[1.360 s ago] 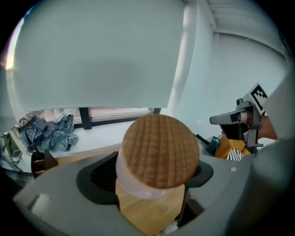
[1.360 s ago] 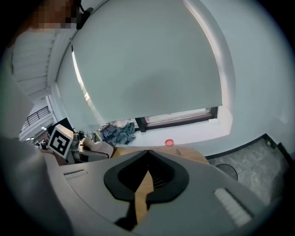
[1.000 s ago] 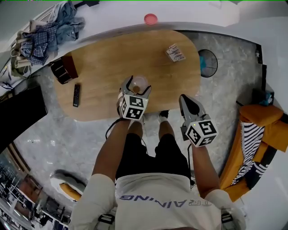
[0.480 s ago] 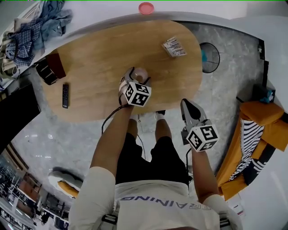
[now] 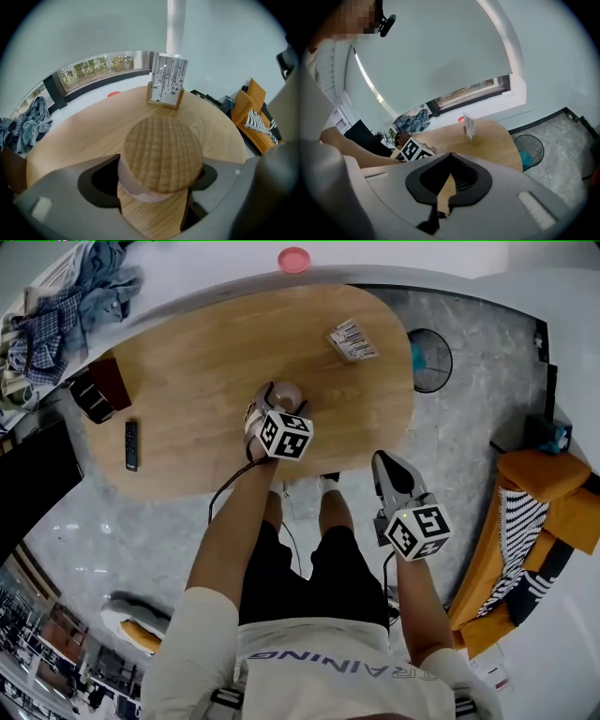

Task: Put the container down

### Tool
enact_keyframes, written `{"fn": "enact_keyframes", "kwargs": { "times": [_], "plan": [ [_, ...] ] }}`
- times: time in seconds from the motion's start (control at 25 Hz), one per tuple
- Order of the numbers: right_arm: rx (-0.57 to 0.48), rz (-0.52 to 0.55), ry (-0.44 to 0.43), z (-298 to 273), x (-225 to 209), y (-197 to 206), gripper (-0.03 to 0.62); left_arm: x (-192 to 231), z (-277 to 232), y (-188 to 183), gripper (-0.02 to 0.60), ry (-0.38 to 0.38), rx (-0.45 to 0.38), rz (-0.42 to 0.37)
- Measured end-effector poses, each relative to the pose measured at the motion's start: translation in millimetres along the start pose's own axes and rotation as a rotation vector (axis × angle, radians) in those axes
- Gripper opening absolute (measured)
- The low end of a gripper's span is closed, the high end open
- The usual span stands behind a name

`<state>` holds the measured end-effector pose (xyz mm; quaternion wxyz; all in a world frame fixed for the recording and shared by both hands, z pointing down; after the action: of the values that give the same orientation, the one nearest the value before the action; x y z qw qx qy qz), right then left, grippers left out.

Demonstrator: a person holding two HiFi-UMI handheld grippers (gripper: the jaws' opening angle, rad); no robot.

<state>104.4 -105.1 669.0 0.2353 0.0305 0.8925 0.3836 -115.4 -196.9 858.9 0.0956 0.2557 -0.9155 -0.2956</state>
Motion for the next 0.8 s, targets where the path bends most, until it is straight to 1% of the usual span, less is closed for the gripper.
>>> {"fn": "enact_keyframes", "kwargs": {
  "times": [0.16, 0.24, 0.32, 0.4, 0.48, 0.6, 0.68, 0.8],
  "plan": [
    [0.002, -0.006, -0.006, 4, -2, 1, 0.017, -2, -1, 1, 0.393, 0.013, 0.0, 0.019],
    [0.005, -0.006, -0.008, 6, -3, 2, 0.017, -3, -2, 0, 0.395, 0.025, -0.002, 0.016],
    [0.01, -0.004, -0.012, 8, -3, 2, 0.017, -4, 2, -4, 0.429, 0.024, -0.026, -0.003],
    [0.014, 0.002, -0.018, 11, -1, -1, 0.017, -2, 10, -9, 0.449, 0.014, -0.051, 0.006],
    [0.012, 0.011, -0.029, 16, 5, -8, 0.017, -1, 23, -16, 0.456, 0.027, -0.063, 0.027],
    [-0.003, 0.035, -0.053, 22, 18, -27, 0.017, -2, 53, -31, 0.461, 0.059, -0.089, -0.001],
    [-0.02, 0.063, -0.078, 22, 26, -44, 0.017, -1, 75, -46, 0.462, 0.059, -0.127, -0.01],
    [-0.049, 0.099, -0.111, 25, 40, -69, 0.017, 2, 115, -69, 0.462, 0.057, -0.195, 0.037]
  ]
}}
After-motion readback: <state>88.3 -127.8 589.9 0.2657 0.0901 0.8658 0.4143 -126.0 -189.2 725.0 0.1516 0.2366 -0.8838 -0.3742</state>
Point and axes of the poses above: the fingertips, and each gripper's own axes: z backward along the fingers, x to its left, y out of its underside, the point moved 9 cm from there along z, backward along the fingers, and after that the axes turned 9 degrees about -x, right-handed, at the moved point
